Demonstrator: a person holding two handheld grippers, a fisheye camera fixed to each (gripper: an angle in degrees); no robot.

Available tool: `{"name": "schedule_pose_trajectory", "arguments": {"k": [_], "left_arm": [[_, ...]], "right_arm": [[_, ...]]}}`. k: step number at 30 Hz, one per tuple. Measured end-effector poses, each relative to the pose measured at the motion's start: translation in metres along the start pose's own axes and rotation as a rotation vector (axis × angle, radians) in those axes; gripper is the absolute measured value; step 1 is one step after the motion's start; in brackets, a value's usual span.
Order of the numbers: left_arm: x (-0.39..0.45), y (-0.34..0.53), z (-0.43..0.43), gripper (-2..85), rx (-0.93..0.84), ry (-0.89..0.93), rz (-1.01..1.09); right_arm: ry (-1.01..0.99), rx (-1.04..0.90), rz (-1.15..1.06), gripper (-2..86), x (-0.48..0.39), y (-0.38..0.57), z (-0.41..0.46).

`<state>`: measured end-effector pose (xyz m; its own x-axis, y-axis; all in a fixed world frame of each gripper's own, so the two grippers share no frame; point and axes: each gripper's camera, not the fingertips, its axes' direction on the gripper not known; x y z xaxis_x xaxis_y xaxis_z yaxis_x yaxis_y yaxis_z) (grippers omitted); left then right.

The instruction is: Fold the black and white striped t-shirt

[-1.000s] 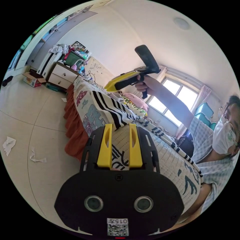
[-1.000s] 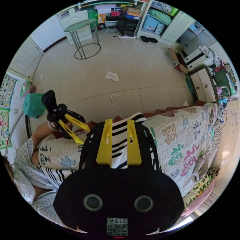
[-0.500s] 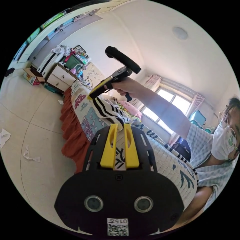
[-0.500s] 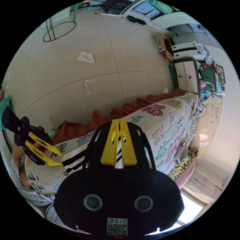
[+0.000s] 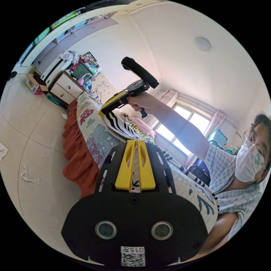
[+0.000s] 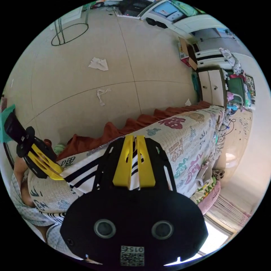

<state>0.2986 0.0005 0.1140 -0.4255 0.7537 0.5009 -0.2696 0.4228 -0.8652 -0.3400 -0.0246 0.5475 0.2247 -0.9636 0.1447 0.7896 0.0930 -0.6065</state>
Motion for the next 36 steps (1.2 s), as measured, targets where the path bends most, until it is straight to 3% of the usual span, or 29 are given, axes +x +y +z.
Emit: {"name": "schedule_pose_trajectory", "arguments": {"k": [7, 12, 18, 21, 23, 30, 36], "left_arm": [[0.093, -0.036, 0.015, -0.8, -0.078, -0.188, 0.273], [0.165, -0.052, 0.078, -0.5, -0.205, -0.191, 0.451], [0.211, -0.014, 0.189, 2.7, -0.552, -0.064, 0.569], [0.218, -0.007, 0.194, 3.6, -0.521, -0.115, 0.591], [0.223, -0.006, 0.202, 3.9, -0.513, -0.156, 0.612], [0.227, 0.023, 0.289, 2.8, -0.837, -0.299, 0.708], [0.241, 0.034, 0.308, 1.2, -0.867, -0.357, 0.760]], "right_arm": [[-0.204, 0.487, 0.193, 1.2, 0.085, 0.160, -0.074], [-0.308, 0.680, 0.345, 2.2, 0.128, 0.312, -0.063], [-0.486, 0.511, 0.506, 7.4, 0.150, 0.463, 0.027], [-0.529, 0.523, 0.542, 8.5, 0.164, 0.502, 0.034], [-0.515, 0.525, 0.512, 8.7, 0.168, 0.504, 0.028], [-0.349, 0.346, 0.297, 4.4, 0.154, 0.467, 0.031], [-0.454, 0.432, 0.346, -0.1, 0.176, 0.501, 0.024]]}}
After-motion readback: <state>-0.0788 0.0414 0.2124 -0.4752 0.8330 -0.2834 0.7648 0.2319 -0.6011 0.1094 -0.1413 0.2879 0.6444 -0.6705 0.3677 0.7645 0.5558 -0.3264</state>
